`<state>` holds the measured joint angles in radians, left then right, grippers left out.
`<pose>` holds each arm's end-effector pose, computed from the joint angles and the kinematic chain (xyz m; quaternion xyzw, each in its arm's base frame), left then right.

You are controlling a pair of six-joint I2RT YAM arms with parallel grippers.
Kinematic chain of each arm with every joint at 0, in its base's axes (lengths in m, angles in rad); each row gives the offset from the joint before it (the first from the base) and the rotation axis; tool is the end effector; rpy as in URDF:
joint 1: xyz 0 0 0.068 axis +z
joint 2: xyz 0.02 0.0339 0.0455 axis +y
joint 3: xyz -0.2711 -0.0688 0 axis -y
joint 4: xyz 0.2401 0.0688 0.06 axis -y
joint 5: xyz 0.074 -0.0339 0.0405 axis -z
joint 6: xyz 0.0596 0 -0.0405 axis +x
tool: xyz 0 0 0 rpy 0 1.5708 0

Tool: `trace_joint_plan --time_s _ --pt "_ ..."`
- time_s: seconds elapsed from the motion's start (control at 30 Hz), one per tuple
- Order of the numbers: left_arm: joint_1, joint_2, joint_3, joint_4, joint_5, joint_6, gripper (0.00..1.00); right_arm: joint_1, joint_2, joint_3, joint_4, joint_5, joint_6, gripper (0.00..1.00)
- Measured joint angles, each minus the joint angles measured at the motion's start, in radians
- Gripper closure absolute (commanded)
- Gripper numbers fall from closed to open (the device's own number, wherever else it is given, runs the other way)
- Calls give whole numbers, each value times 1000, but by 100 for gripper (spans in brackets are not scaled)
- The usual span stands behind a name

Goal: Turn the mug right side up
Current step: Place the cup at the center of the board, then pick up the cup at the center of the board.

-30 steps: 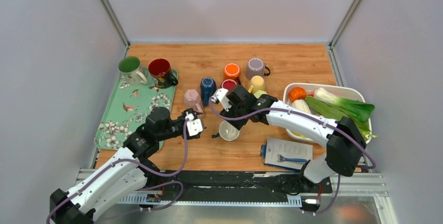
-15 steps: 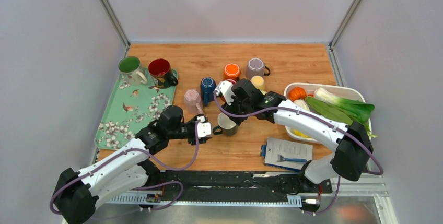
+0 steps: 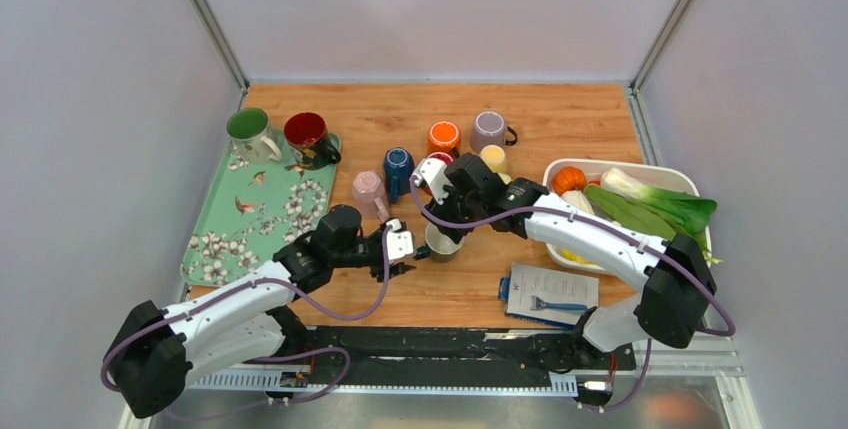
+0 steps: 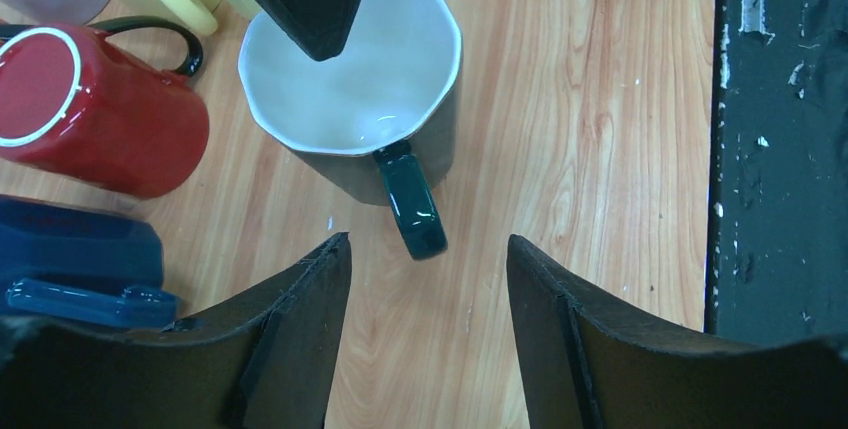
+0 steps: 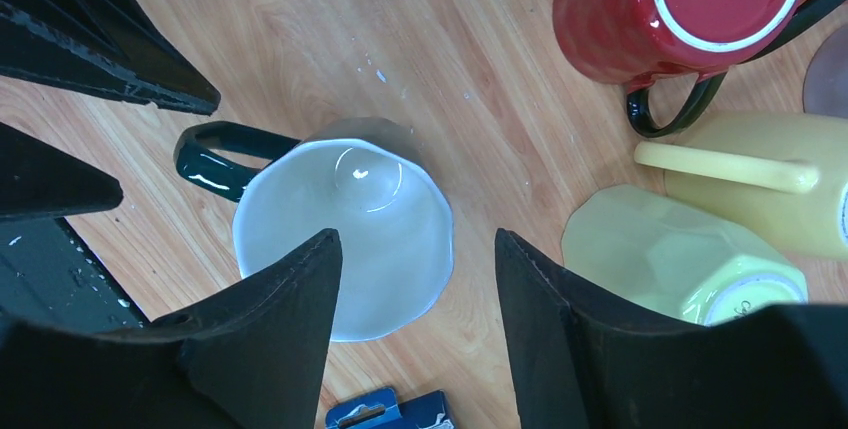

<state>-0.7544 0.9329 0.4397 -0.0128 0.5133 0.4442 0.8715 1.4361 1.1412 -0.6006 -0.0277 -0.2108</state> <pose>0.1320 -0.1642 0.2094 0.5765 0.6155 -0.2919 0.4513 0.2010 0.2416 0.2655 -0.4899 0.8063 0.1198 0.3091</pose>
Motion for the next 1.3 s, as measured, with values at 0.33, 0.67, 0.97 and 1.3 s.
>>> trace_joint_plan --time_s 0.33,0.67,0.97,1.3 --pt "-68 89 -8 86 -157 -88 38 -81 -54 59 -25 -16 -42 23" --pt "-89 280 90 78 -217 -135 51 -368 -194 168 -25 -37 -53 23" --pt "-110 424 197 73 -236 -160 93 -472 -233 117 -27 -93 -19 23" --pt "-46 157 251 -201 -238 -138 100 -553 -231 117 -20 -113 0 23"
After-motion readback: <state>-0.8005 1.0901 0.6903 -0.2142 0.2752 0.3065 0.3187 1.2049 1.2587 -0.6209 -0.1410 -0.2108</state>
